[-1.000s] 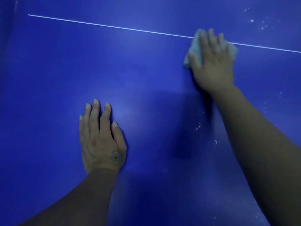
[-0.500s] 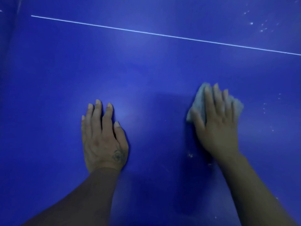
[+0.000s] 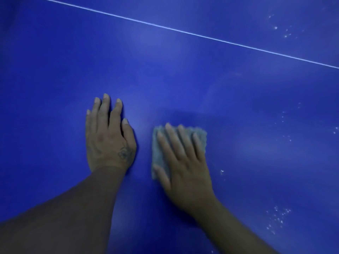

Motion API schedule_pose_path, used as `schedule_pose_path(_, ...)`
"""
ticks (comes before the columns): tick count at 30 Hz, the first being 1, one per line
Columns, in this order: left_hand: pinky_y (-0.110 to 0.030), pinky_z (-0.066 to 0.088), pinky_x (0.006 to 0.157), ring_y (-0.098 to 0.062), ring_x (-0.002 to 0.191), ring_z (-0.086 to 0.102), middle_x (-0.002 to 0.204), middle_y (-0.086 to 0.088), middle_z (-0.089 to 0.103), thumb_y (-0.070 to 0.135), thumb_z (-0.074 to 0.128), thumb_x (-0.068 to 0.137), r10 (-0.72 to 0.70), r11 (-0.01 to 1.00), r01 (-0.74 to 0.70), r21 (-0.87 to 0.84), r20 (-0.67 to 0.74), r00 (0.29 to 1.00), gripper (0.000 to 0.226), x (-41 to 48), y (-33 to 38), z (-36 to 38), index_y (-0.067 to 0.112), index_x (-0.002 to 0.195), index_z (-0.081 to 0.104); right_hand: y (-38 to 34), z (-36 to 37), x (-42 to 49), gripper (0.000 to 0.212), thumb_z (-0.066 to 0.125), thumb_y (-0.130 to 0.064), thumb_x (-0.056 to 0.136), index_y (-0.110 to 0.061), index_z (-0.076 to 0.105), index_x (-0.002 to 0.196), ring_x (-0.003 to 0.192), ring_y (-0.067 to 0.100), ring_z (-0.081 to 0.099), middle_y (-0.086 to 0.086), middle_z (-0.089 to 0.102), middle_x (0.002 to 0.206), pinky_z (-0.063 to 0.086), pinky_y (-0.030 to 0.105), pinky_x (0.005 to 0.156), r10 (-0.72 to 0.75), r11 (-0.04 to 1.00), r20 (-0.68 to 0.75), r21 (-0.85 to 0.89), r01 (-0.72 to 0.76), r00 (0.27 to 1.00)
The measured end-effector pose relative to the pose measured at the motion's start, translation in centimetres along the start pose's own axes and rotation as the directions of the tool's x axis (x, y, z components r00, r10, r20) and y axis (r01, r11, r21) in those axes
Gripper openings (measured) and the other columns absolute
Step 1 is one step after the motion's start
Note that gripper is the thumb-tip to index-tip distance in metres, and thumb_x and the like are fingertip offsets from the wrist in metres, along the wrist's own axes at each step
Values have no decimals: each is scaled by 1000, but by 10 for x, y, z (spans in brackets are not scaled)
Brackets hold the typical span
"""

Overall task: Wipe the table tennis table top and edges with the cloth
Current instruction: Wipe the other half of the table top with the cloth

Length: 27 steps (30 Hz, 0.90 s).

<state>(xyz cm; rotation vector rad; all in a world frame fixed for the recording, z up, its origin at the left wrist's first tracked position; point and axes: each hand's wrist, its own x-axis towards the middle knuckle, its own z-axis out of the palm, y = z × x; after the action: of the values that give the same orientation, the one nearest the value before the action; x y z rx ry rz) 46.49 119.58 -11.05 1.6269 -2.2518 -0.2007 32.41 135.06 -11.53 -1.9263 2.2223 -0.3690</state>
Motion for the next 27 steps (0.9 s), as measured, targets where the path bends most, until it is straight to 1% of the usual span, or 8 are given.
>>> schedule_pose_path(3, -52, 18, 134, -35, 162, 29, 171, -17, 39, 19, 50, 110, 6, 1000, -6, -4, 16, 1000, 50, 1, -2, 1, 6, 158, 52, -14, 2, -34, 70, 46, -54, 110, -22, 27, 169, 165, 26, 15, -2, 17, 178, 21, 59, 130, -65, 998, 73, 22, 64, 995)
schedule_pose_path(7, -53, 19, 133, -35, 162, 30, 170, -16, 40, 23, 47, 110, 6, 1000, -6, -20, 9, 1000, 51, 0, -1, -3, 7, 157, 53, 33, -14, 39, 68, 45, -53, 109, -19, 35, 166, 162, 30, 25, 4, 30, 174, 19, 53, 131, -215, 974, 105, -50, 221, 971)
schedule_pose_path(9, -52, 18, 134, -33, 162, 30, 171, -15, 40, 23, 46, 110, 13, 1000, -13, -29, 5, 1000, 51, -1, 0, -3, 8, 158, 53, 75, -27, 96, 66, 41, -53, 110, -17, 35, 165, 162, 33, 26, 7, 31, 173, 16, 51, 132, -146, 980, 80, -124, 156, 986)
schedule_pose_path(12, -50, 18, 134, -33, 162, 31, 170, -14, 42, 24, 45, 110, 20, 999, -20, -37, -2, 1000, 50, -3, -1, -1, 8, 157, 55, 136, -49, 158, 68, 30, -57, 112, -22, 20, 169, 165, 30, 13, 3, 16, 177, 7, 46, 133, 105, 972, 62, -216, -90, 993)
schedule_pose_path(14, -50, 18, 134, -33, 162, 31, 169, -13, 43, 24, 44, 111, 25, 999, -25, -43, 1, 1000, 49, -4, -4, -1, 9, 156, 56, 164, -59, 166, 70, 30, -58, 112, -24, 14, 171, 166, 30, 6, 1, 10, 179, 3, 47, 133, 263, 951, 50, -180, -251, 963)
schedule_pose_path(18, -51, 16, 135, -34, 163, 28, 171, -13, 40, 25, 43, 112, 28, 998, -25, -62, 46, 999, 49, -7, -6, -4, 8, 157, 54, 152, -62, 104, 72, 31, -57, 110, -24, 15, 172, 166, 30, 8, 1, 14, 179, 6, 52, 133, 412, 905, -24, -108, -412, 911)
schedule_pose_path(21, -53, 17, 134, -33, 164, 24, 174, -13, 34, 29, 39, 113, 10, 1000, -9, -9, 72, 997, 53, -26, -5, -11, 10, 161, 48, 117, -53, 21, 70, 34, -53, 111, -19, 20, 171, 165, 30, 14, 4, 18, 178, 14, 53, 132, 344, 928, -53, -135, -348, 938)
schedule_pose_path(27, -59, 19, 132, -34, 166, 19, 177, -11, 26, 35, 39, 111, -115, 991, 106, 87, 109, 987, 59, -140, -14, -42, 14, 165, 43, 53, -34, -101, 72, 41, -54, 110, -20, 24, 170, 166, 30, 12, 0, 15, 179, 24, 60, 129, 257, 965, 69, -79, -252, 964)
